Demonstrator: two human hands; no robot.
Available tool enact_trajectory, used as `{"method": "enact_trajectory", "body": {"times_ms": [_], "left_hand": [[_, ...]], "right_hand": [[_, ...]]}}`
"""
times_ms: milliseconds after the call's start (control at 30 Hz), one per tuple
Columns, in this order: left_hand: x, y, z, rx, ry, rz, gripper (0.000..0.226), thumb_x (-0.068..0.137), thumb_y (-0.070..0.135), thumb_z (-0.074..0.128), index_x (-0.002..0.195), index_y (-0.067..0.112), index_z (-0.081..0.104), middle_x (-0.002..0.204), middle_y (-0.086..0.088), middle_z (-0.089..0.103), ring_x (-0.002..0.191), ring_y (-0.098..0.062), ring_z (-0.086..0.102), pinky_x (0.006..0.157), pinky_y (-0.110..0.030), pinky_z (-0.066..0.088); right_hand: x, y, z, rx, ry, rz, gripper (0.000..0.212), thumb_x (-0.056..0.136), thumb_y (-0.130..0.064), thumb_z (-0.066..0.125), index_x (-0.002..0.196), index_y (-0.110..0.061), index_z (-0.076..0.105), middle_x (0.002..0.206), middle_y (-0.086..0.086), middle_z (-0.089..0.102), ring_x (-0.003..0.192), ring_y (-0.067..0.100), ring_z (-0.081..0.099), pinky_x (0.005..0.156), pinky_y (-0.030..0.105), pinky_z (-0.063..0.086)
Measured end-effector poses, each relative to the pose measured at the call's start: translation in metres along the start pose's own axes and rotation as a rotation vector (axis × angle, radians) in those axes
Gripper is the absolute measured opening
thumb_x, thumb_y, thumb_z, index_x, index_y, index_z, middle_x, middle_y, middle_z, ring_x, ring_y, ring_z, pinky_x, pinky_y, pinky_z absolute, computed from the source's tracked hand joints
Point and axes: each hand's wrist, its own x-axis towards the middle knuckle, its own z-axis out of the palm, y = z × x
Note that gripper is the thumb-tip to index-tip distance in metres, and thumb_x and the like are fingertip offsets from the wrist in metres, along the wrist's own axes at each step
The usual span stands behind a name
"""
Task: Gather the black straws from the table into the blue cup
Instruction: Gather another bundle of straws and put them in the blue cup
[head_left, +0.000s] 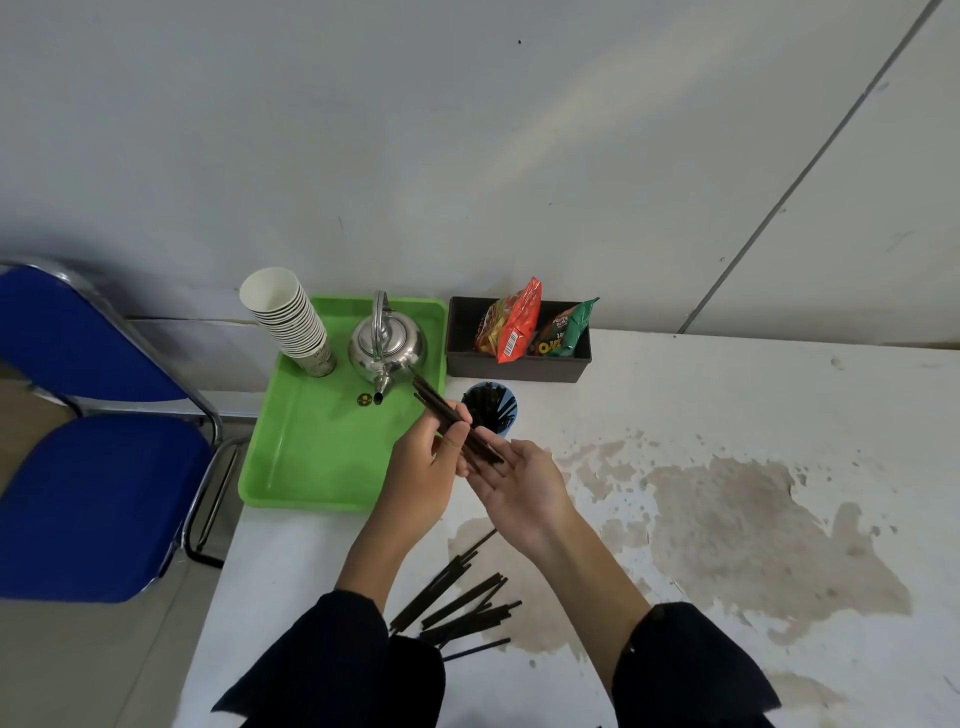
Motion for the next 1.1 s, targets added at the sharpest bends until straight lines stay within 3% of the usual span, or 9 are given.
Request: {"method": "enact_trajectory", "body": {"times_ms": [133, 300, 400, 533, 667, 733, 867, 933, 1100], "left_hand": [[0.000, -0.001, 0.003, 0.039, -0.002, 0.068, 0.015, 0.100, 0.018, 0.050, 0.096, 0.031, 0.057, 0.085, 0.011, 0.060, 0.069, 0.003, 0.056, 0.071, -0.013, 0.046], [0.001, -0.003, 0.004, 0.095, 0.038, 0.042, 0.011, 0.100, 0.028, 0.048, 0.102, 0.036, 0.055, 0.095, 0.011, 0.063, 0.084, 0.009, 0.058, 0.073, -0.007, 0.041], [0.003, -0.004, 0.007, 0.091, 0.086, 0.039, 0.022, 0.099, 0.042, 0.041, 0.107, 0.032, 0.058, 0.103, 0.005, 0.065, 0.097, -0.002, 0.061, 0.079, -0.017, 0.046], [0.003, 0.010, 0.022, -0.068, 0.159, 0.002, 0.027, 0.105, 0.031, 0.034, 0.102, 0.021, 0.059, 0.094, 0.010, 0.071, 0.093, -0.005, 0.066, 0.087, -0.028, 0.049], [0.001, 0.010, 0.033, 0.074, 0.260, 0.056, 0.023, 0.099, 0.041, 0.033, 0.093, 0.051, 0.052, 0.090, 0.024, 0.067, 0.084, 0.000, 0.065, 0.092, -0.049, 0.050], [0.001, 0.006, 0.033, 0.104, 0.284, 0.086, 0.022, 0.098, 0.045, 0.031, 0.094, 0.049, 0.053, 0.091, 0.019, 0.067, 0.088, -0.001, 0.065, 0.092, -0.053, 0.049], [-0.001, 0.009, 0.032, 0.200, 0.297, 0.169, 0.024, 0.097, 0.045, 0.029, 0.097, 0.041, 0.053, 0.096, 0.029, 0.054, 0.100, -0.012, 0.059, 0.090, -0.053, 0.048], [0.000, 0.006, 0.030, 0.230, 0.291, 0.182, 0.025, 0.097, 0.045, 0.030, 0.098, 0.039, 0.055, 0.097, 0.036, 0.052, 0.101, -0.015, 0.059, 0.090, -0.053, 0.048], [0.010, 0.013, 0.015, 0.101, 0.211, 0.029, 0.028, 0.103, 0.034, 0.035, 0.086, 0.025, 0.054, 0.078, 0.006, 0.063, 0.073, -0.006, 0.062, 0.075, -0.031, 0.049]], "right_hand": [[0.002, -0.003, 0.004, 0.065, 0.024, 0.005, 0.041, 0.097, -0.012, 0.029, 0.125, 0.009, 0.051, 0.126, 0.031, 0.055, 0.105, 0.035, 0.060, 0.090, 0.041, 0.050], [0.005, -0.009, 0.006, 0.122, 0.008, 0.019, 0.040, 0.098, -0.012, 0.028, 0.126, 0.008, 0.050, 0.129, 0.026, 0.056, 0.119, 0.036, 0.055, 0.110, 0.044, 0.037], [0.004, -0.008, 0.008, 0.077, -0.017, 0.045, 0.041, 0.100, -0.015, 0.028, 0.127, 0.006, 0.051, 0.128, 0.027, 0.056, 0.118, 0.035, 0.055, 0.108, 0.043, 0.039], [0.000, -0.003, 0.018, -0.004, -0.067, 0.084, 0.041, 0.101, -0.019, 0.030, 0.122, -0.001, 0.060, 0.124, 0.020, 0.061, 0.111, 0.026, 0.060, 0.089, 0.035, 0.051], [-0.004, -0.003, 0.026, -0.002, -0.122, 0.101, 0.033, 0.099, -0.022, 0.040, 0.105, -0.011, 0.071, 0.098, 0.011, 0.070, 0.094, 0.025, 0.066, 0.082, 0.038, 0.055], [-0.005, -0.004, 0.025, 0.020, -0.134, 0.123, 0.036, 0.100, -0.023, 0.038, 0.102, -0.009, 0.070, 0.103, 0.013, 0.069, 0.101, 0.028, 0.066, 0.090, 0.041, 0.052], [-0.009, -0.005, 0.020, 0.035, -0.148, 0.140, 0.042, 0.100, -0.021, 0.031, 0.104, -0.002, 0.068, 0.092, 0.015, 0.073, 0.082, 0.025, 0.073, 0.073, 0.036, 0.055], [-0.007, -0.003, 0.019, 0.039, -0.150, 0.122, 0.042, 0.100, -0.022, 0.031, 0.103, -0.002, 0.069, 0.091, 0.014, 0.073, 0.084, 0.024, 0.072, 0.080, 0.035, 0.052], [-0.006, -0.005, 0.013, -0.068, -0.154, 0.043, 0.044, 0.101, -0.024, 0.027, 0.125, -0.003, 0.057, 0.123, 0.013, 0.064, 0.118, 0.023, 0.057, 0.106, 0.037, 0.041]]}}
